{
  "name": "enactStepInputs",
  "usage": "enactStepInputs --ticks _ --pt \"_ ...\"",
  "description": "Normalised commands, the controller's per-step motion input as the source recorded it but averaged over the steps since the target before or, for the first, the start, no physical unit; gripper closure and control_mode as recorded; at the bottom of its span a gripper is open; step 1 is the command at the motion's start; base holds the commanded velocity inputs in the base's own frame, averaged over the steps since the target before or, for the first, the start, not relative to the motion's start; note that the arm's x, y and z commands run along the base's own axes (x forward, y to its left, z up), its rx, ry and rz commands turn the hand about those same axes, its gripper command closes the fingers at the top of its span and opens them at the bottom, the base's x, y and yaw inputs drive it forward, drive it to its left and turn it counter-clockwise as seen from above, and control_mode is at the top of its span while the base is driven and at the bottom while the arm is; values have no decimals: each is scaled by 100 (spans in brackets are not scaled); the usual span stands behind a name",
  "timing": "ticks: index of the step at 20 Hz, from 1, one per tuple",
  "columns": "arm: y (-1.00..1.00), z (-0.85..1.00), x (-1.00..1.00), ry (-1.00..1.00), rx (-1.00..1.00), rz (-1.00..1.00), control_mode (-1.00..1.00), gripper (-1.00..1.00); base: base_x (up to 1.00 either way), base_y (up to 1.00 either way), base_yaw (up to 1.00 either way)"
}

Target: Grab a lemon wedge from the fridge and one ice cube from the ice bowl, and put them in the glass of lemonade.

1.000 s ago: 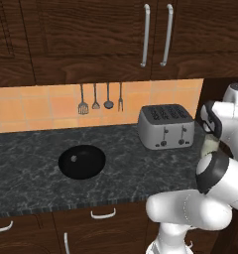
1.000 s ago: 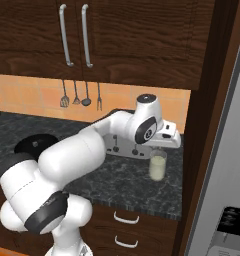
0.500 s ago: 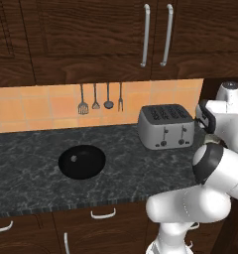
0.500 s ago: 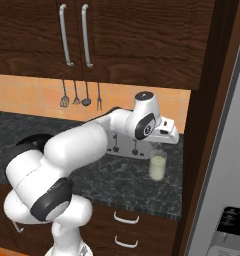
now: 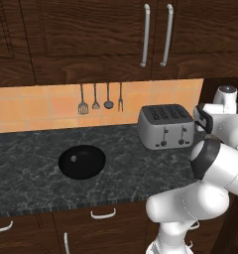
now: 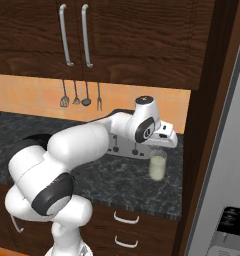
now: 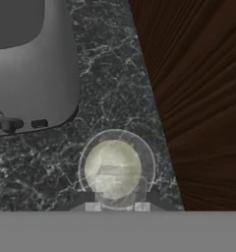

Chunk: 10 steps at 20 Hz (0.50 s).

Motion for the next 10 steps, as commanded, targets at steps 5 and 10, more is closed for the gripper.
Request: enactStepInputs --ticks 5,10 --pt "0 -4 19 0 0 0 -100 100 0 0 0" --pt "0 -8 0 0 0 0 -100 100 0 0 0"
